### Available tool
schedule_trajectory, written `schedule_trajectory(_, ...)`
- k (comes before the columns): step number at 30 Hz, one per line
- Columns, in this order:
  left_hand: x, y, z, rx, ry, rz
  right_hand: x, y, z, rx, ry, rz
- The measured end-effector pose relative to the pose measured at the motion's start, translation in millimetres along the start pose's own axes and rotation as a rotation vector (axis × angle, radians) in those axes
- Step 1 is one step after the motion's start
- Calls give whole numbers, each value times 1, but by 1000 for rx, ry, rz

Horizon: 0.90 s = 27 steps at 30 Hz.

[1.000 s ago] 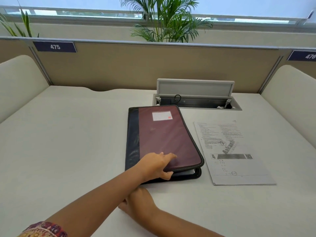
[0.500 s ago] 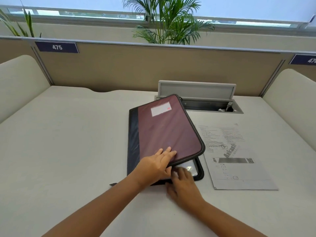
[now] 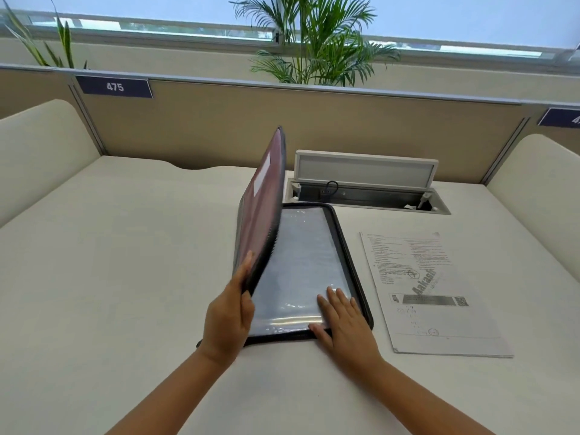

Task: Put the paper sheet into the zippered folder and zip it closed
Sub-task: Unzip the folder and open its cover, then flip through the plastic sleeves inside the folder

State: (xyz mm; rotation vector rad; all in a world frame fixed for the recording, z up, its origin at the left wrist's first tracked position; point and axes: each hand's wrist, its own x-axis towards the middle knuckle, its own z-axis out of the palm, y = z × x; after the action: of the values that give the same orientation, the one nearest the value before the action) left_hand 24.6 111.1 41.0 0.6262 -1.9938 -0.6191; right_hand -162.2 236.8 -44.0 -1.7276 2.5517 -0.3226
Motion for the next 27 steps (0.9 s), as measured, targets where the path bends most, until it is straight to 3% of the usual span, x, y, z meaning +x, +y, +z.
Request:
schedule_trajectory(5, -6, -12, -10, 55, 190, -195, 2, 0, -1, 19, -3, -15)
schedule_trajectory(12, -15, -35, -30, 26, 348, -337, 3, -1, -4, -26, -27, -31)
schedule_trajectory(17, -28, -59, -45, -1, 450, -546, 4, 0, -3, -43, -32, -44)
schedule_trajectory(20, -34, -68, -52, -40, 449, -726, 4, 0, -2, -22, -11, -47)
schedule_trajectory(24, -39, -77, -57, 107, 444, -878, 5, 2, 0, -20, -7, -60)
schedule_trajectory(27, -47, -91, -64, 204, 341, -958, 5, 1, 0, -18, -9, -60)
